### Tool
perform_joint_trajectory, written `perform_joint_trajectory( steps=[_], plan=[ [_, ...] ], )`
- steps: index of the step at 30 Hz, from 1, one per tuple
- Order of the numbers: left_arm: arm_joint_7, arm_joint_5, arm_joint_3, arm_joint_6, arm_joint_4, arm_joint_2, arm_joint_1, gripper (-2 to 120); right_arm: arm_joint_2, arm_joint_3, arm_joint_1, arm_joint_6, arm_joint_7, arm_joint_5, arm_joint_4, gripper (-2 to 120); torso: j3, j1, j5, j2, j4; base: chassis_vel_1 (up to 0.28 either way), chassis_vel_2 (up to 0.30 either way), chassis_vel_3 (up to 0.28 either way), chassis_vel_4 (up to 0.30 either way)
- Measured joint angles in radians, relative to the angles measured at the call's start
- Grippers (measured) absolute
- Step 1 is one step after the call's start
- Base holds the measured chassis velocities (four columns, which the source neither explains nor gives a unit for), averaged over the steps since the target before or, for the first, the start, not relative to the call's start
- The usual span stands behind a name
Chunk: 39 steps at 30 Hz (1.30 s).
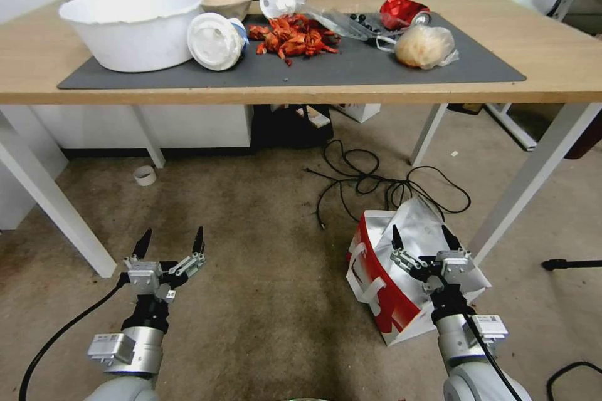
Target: Pick up the food delivery bag from the floor and place it on the table.
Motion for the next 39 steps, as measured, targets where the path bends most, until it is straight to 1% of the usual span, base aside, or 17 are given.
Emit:
perform_joint_trajectory(
  steps=[8, 10, 11, 12, 14, 20, 29, 32, 34, 39],
  plan=[
    [0.000, 0.001, 0.000, 0.000, 0.004, 0.000, -0.001, 100, 0.000, 0.000, -0.001, 0.000, 0.000, 0.000, 0.000, 100, -0.016, -0.002, -0.0001, -0.017, 0.0000, 0.000, 0.000, 0.000, 0.000],
    [0.000, 0.001, 0.000, 0.000, 0.006, 0.000, -0.001, 100, 0.001, 0.000, -0.001, 0.000, -0.001, 0.000, 0.000, 100, -0.025, -0.002, 0.0000, -0.027, 0.0000, 0.000, 0.000, 0.000, 0.000],
    [0.000, 0.001, 0.000, 0.000, 0.007, 0.000, -0.002, 100, 0.000, 0.000, 0.000, 0.000, -0.001, 0.000, -0.001, 100, -0.034, -0.003, 0.0000, -0.037, 0.0000, 0.000, 0.000, 0.000, 0.000],
    [0.000, 0.001, 0.000, 0.000, 0.007, 0.000, -0.002, 100, 0.000, 0.000, 0.000, 0.000, -0.001, 0.000, -0.001, 100, -0.034, -0.003, 0.0000, -0.037, 0.0000, 0.000, 0.000, 0.000, 0.000],
    [0.000, 0.001, 0.000, 0.000, 0.009, 0.000, -0.003, 100, 0.000, 0.000, 0.002, 0.000, -0.001, 0.000, -0.002, 100, -0.049, -0.003, 0.0000, -0.053, 0.0000, 0.000, 0.000, 0.000, 0.000],
    [0.000, 0.000, -0.001, -0.001, 0.012, 0.001, -0.003, 100, -0.001, 0.000, 0.003, 0.000, -0.001, 0.000, -0.003, 100, -0.049, -0.007, 0.0000, -0.067, 0.0000, 0.000, 0.000, 0.000, 0.000],
    [0.000, 0.001, -0.001, -0.004, 0.016, -0.001, -0.005, 100, -0.003, 0.001, 0.003, 0.000, -0.001, 0.000, -0.004, 100, -0.049, -0.008, 0.0000, -0.067, 0.0000, 0.000, 0.000, 0.000, 0.000],
    [-0.002, 0.006, 0.000, -0.023, 0.024, -0.002, -0.010, 100, -0.004, 0.001, 0.003, 0.000, -0.001, 0.000, -0.004, 100, -0.049, -0.008, -0.0001, -0.065, 0.0000, 0.000, 0.000, 0.000, 0.000],
    [0.008, 0.024, -0.008, -0.032, 0.029, -0.002, -0.020, 100, -0.007, 0.001, 0.003, 0.000, -0.001, 0.001, -0.001, 100, -0.049, -0.008, 0.0000, -0.064, 0.0000, 0.000, 0.000, 0.000, 0.000],
    [0.012, 0.029, -0.022, -0.033, 0.027, -0.002, -0.029, 100, -0.015, 0.003, 0.003, 0.002, 0.000, 0.009, 0.002, 100, -0.049, -0.007, -0.0001, -0.062, -0.0001, 0.000, 0.000, 0.000, 0.000]
  ],
)
